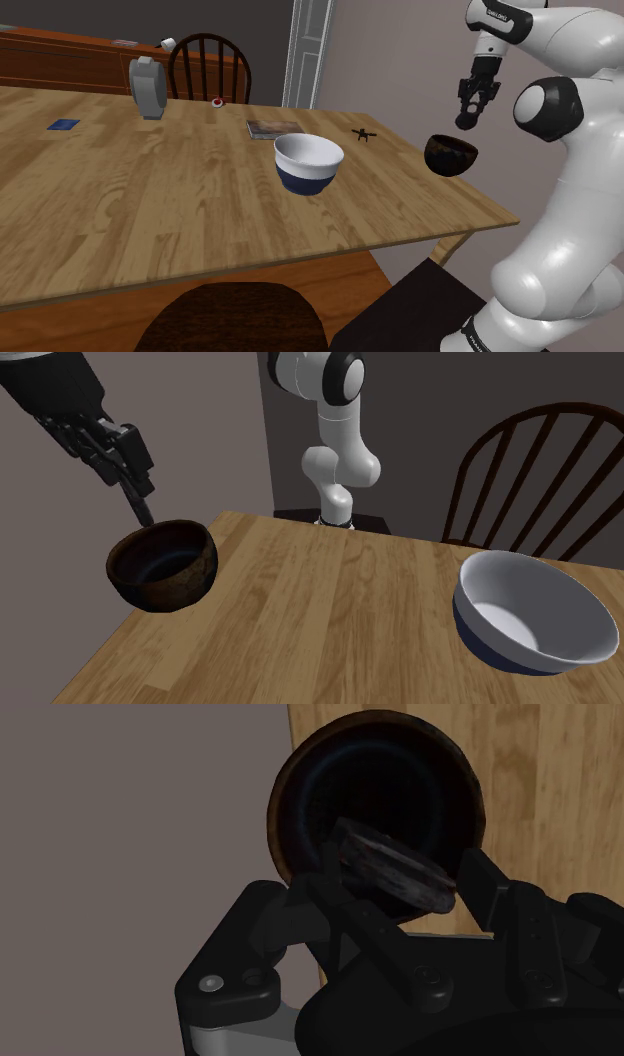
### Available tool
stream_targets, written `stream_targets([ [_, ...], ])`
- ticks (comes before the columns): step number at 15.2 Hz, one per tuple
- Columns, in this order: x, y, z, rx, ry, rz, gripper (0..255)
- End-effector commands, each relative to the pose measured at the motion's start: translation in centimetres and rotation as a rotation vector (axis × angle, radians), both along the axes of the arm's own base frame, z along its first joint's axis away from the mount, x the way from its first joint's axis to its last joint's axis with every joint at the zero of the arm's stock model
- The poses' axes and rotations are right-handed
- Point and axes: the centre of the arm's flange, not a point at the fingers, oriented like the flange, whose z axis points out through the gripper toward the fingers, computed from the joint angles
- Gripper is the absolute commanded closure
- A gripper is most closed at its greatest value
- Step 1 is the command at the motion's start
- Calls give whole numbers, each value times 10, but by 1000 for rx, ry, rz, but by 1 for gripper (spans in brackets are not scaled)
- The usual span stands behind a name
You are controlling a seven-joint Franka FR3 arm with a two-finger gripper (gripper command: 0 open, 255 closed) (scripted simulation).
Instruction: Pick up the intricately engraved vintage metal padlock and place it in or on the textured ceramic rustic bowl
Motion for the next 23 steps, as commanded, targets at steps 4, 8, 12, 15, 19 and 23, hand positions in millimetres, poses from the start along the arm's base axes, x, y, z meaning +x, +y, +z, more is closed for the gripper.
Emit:
stream_targets([
  [4, 1, -1, -27, -1, -1, 0, 255],
  [8, 1, -1, -48, -1, -1, 0, 255],
  [12, 1, -1, -57, -1, -1, 0, 255],
  [15, 1, -1, -57, -1, -1, 0, 255],
  [19, 1, -1, -57, -1, -1, 0, 0],
  [23, 1, -1, -57, -1, -1, 0, 0],
])
